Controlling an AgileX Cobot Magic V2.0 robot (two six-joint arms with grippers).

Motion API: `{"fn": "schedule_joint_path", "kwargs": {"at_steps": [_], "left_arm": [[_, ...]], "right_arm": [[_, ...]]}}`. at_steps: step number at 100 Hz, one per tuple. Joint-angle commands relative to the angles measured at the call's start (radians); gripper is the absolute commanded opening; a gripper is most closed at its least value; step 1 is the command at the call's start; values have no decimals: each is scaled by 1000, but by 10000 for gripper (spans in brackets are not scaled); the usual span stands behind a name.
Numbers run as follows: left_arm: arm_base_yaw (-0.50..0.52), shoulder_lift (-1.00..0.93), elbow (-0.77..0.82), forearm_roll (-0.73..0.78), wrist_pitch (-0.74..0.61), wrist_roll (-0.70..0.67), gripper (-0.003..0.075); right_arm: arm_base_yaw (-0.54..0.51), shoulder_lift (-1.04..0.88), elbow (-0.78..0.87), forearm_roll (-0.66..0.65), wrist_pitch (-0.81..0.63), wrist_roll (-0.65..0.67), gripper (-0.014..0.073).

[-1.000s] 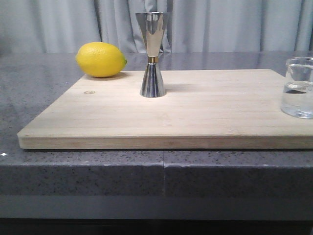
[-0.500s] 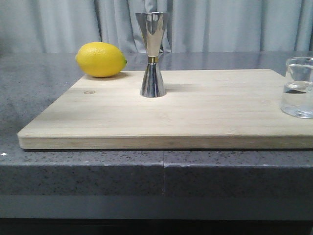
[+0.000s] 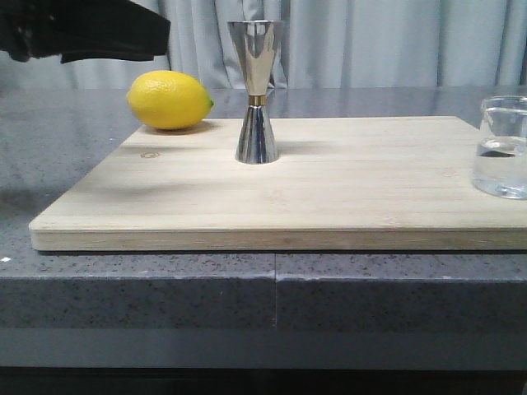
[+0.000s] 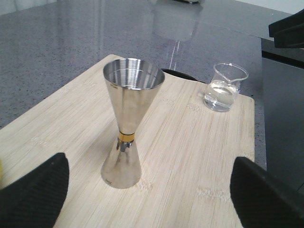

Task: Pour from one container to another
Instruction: 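Reach the left gripper to the steel jigger and close around its waist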

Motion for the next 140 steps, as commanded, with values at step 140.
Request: {"fn": "schedule_joint_path", "kwargs": {"at_steps": [140], "left_arm": [[-216, 311, -280, -203, 18, 159, 637]], "right_arm": [[0, -73, 59, 29, -49, -10, 442]]}}
